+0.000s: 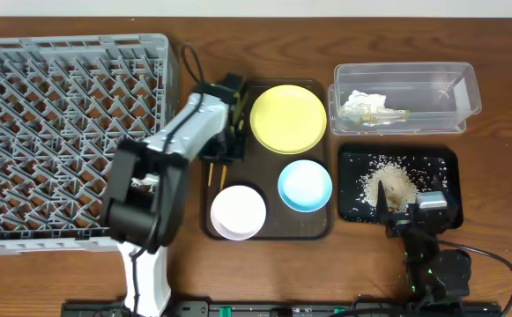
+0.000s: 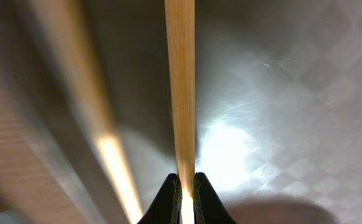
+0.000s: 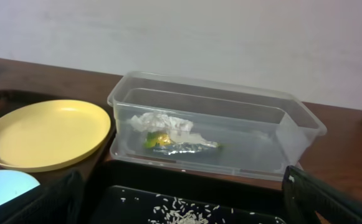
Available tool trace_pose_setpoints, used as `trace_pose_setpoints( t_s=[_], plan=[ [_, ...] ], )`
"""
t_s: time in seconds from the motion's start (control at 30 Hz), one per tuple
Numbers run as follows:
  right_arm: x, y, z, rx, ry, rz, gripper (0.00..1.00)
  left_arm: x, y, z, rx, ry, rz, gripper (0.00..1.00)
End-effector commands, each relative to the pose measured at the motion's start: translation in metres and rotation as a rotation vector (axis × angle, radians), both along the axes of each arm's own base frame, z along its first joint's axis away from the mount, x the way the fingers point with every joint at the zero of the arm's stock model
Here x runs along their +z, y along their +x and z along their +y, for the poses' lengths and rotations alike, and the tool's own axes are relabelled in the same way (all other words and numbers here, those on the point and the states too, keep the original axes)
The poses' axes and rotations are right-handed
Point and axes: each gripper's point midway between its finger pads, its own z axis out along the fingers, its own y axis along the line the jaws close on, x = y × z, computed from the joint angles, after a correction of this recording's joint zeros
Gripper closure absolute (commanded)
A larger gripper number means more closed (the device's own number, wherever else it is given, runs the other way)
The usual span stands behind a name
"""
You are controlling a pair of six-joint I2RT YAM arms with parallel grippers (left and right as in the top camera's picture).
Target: Sort waste into correct bins and load items into the dishwasher
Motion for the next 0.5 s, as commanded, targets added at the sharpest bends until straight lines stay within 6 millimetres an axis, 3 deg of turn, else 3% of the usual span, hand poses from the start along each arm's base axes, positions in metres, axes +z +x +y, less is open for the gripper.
trace_pose_setpoints(
  t_s=[0.0, 0.13, 0.27, 0.37, 0.47],
  plan=[
    [0.0, 0.0, -0.002, -0.009, -0.007, -0.002, 0.01, 0.061, 0.02, 0.004, 0.024, -0.042, -0.172, 0.94],
    [0.0, 0.0, -0.002, -0.009, -0.007, -0.002, 0.01, 0.106, 0.021, 0.012, 0.034, -0.064, -0.282, 0.94],
    [0.0, 0.0, -0.002, -0.009, -0.007, -0.002, 0.01, 0.15, 0.017, 0.041, 0.005, 0.01, -0.404, 0.94],
    [0.0, 0.0, -0.002, -0.009, -0.007, -0.002, 0.01, 0.167, 0.019, 0.069, 0.024, 0.122, -0.468, 0.94],
    [-0.001, 0.0, -0.002, -0.009, -0.007, -0.002, 0.01, 0.172, 0.028, 0.09, 0.042, 0.189, -0.501, 0.94]
  ],
)
